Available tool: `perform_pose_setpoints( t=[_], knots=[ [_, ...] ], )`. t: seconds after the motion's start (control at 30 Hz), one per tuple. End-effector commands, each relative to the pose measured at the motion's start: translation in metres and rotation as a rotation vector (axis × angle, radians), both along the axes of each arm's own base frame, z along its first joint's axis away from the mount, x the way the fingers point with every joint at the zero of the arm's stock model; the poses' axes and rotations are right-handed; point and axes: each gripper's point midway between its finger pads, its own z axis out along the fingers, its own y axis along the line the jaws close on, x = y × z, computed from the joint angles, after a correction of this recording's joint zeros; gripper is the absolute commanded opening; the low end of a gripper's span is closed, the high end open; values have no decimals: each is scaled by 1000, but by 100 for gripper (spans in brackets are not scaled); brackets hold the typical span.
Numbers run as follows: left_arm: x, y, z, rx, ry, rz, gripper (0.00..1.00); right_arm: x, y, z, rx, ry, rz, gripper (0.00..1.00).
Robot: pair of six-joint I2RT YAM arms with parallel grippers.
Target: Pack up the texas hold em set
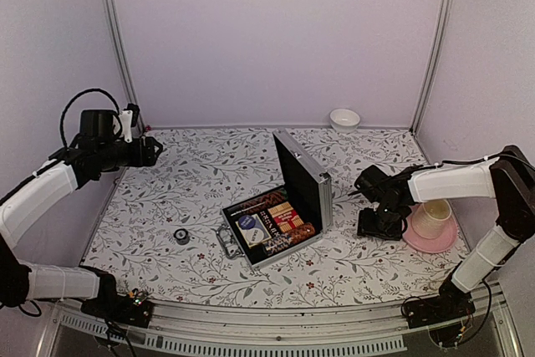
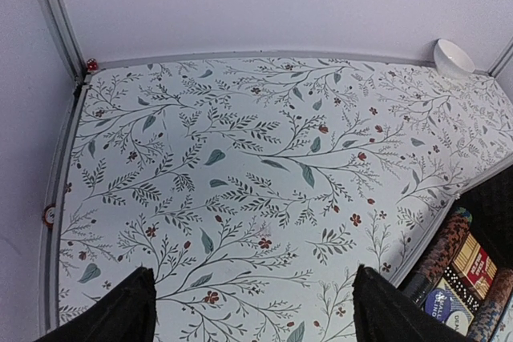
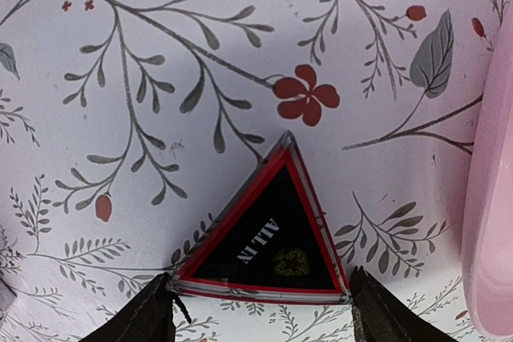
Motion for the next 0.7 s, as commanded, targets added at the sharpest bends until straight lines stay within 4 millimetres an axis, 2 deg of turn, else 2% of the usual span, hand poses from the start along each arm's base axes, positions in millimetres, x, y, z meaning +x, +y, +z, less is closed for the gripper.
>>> perform_pose_setpoints(
  t=[0.0, 0.13, 0.23, 0.43, 0.67],
  knots=[
    [1, 0, -4, 11, -4, -9, 85, -6, -11, -15, -69, 32, 8, 70],
    [1, 0, -5, 12, -1, -9, 85, -3, -8, -11, -59, 13, 15, 67],
    [1, 1, -5, 14, -1, -8, 85, 4, 3, -6, -13, -19, 52, 67],
    [1, 1, -6, 15, 1, -6, 85, 11, 5, -5, -35, -28, 65, 79],
    [1, 2, -6, 15, 0, -5, 85, 19, 4, -4, -60, -50, 78, 84]
  ],
)
